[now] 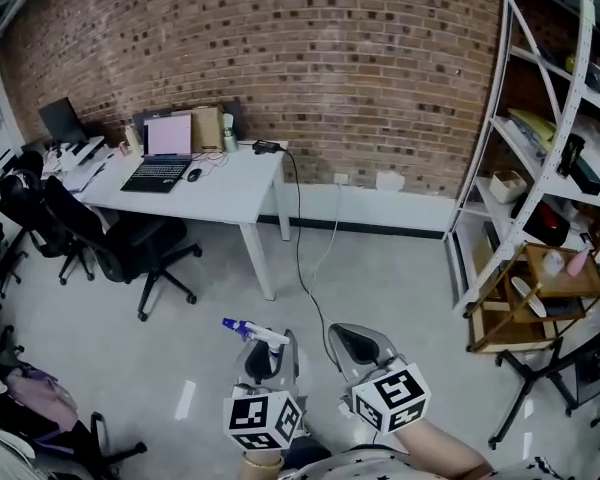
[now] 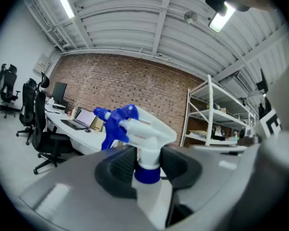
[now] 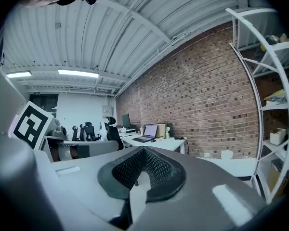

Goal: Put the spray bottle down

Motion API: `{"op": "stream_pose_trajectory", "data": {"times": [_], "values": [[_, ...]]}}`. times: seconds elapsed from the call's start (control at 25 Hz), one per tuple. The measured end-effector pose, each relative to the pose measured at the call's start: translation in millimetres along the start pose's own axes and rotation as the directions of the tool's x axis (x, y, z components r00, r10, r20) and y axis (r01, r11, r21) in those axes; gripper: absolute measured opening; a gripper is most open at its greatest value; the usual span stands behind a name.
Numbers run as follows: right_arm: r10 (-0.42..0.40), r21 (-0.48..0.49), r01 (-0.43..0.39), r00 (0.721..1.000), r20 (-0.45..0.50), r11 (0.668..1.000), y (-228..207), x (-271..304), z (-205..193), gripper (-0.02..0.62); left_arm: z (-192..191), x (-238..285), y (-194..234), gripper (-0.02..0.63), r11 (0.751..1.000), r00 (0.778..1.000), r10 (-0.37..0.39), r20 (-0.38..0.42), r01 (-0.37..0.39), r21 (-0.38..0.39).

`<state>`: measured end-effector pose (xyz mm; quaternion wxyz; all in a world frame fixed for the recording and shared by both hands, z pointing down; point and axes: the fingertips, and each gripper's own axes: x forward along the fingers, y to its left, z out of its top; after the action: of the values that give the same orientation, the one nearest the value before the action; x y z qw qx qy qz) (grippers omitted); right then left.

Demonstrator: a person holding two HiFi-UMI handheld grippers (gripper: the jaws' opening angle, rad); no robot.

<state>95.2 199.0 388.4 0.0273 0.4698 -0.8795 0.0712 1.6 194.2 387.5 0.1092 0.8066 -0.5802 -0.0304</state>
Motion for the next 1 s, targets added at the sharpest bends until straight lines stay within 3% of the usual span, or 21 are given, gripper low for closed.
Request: {"op": "stream_pose_trajectory", "data": {"times": [0.28,0.64,1.0], "values": [[0.05,-0.015,-0.05,0.999,0.001,0.999,28.5,105.1,18.0,-0.002,39.4,36.8,96.2,0.137,0.999,0.999,0.042,0.033,-0.042,0.003],[0.083,-0.016,-0.083,0.996,-0.013,0.996,43.2,197.5,19.2,-0.002,53.5,75.7,175.4,0.137,0.997,0.997,0.071,0.013,-0.071,0.026],[0.097,-0.002,-0.097,0.995,-0.033,0.995,4.3,280.8,17.6,-0.002,56.9,145.5,218.3,0.137,0.996,0.997,0.082,0.0,-0.082,0.034]]}}
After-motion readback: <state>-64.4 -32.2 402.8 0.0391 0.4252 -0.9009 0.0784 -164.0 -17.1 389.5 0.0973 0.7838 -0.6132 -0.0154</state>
